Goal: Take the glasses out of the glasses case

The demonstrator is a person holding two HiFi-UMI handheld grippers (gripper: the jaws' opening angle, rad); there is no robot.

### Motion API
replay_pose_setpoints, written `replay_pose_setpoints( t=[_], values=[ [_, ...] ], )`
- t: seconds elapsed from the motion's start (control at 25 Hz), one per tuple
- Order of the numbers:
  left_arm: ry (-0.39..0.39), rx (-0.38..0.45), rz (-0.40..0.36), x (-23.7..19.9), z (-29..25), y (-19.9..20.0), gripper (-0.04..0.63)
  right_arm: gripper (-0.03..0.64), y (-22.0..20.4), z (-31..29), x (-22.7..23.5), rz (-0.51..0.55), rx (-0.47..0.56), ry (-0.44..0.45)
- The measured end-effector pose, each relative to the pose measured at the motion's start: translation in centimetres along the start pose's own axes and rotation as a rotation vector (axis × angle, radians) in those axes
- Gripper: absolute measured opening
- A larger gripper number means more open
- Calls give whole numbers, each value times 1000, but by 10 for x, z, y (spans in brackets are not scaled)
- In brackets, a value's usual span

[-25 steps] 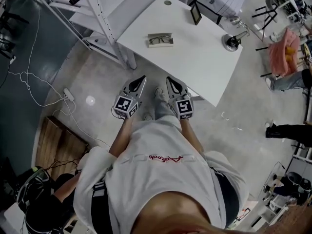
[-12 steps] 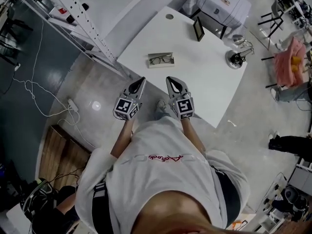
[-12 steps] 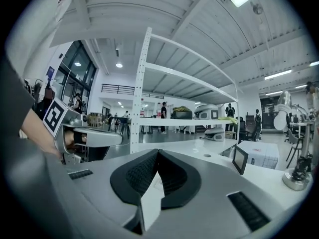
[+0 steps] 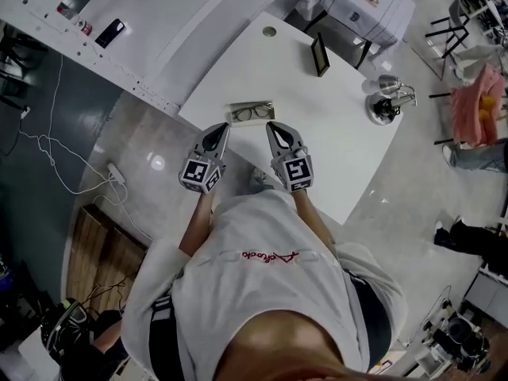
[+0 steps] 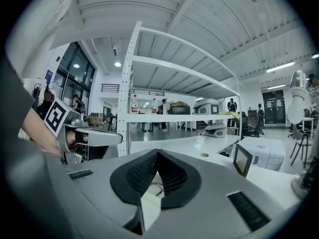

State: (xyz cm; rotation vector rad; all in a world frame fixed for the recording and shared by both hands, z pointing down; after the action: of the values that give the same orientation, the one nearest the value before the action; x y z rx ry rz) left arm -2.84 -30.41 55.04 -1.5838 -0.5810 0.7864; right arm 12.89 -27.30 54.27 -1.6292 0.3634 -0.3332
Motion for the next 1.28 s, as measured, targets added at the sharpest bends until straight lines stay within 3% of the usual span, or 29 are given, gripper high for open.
replay_pose_setpoints(
  t=[0.28,0.76,1.28],
  values=[
    [18,-29,27,-5,-20,-10,23,-3,-15,-9,25,-33,-33,-3],
    [-7,-126,100,-9,-16,-46,23,-3,-52,-16,12,-104,-138,-13],
    [-22,-160,168,-1,-11,-78,23,-3,-106,0,-6,-156,-276,7]
  ],
)
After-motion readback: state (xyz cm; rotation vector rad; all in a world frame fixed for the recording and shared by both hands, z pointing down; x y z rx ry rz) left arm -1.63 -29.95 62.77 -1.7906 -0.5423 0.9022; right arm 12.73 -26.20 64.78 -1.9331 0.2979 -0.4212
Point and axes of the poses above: the fingertips, and each gripper's own axes: z backward along the fingers, x to its right, y out of its top, the point moved 4 cm from there along z, backward along the fingers, and after that the axes turned 4 degrees about x, right-handed, at the moved point
